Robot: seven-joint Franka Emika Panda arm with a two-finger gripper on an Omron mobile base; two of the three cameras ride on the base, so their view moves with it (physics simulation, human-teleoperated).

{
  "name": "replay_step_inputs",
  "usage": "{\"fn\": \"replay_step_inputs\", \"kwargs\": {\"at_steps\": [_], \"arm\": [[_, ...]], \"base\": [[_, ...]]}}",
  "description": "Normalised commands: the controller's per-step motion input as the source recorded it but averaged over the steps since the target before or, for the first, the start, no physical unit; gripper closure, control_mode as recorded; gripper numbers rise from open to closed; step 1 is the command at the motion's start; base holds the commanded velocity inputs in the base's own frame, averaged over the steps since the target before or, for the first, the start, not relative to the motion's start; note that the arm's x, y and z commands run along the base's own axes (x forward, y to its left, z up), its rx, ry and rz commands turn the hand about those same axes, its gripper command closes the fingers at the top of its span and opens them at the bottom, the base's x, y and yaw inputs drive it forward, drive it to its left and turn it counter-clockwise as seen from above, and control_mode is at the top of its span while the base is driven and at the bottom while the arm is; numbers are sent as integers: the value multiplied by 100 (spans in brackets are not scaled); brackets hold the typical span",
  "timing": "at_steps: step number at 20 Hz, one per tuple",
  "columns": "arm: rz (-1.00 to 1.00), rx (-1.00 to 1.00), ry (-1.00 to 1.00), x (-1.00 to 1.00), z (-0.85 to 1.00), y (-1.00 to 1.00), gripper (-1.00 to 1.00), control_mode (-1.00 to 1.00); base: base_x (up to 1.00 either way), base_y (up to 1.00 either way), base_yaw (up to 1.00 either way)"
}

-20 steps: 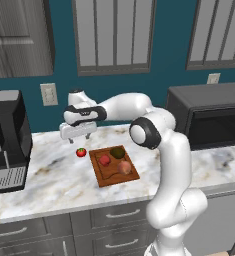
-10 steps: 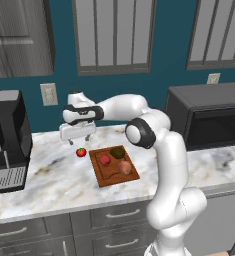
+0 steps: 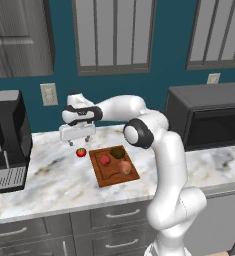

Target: Place the avocado, onion, tomato, and bell pepper on the cutting board.

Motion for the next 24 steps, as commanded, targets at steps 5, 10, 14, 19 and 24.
{"fn": "replay_step_inputs", "kwargs": {"at_steps": [5,10,14,19,24], "arm": [[0,0,0,0,-10,0,-100,-100],[0,0,0,0,-11,-2,-100,-100],[0,0,0,0,-10,0,-100,-100],[0,0,0,0,-10,-1,-100,-100],[0,0,0,0,-8,-2,-100,-100]], "base": [[0,0,0],[0,0,0],[0,0,0],[0,0,0],[0,0,0]]}}
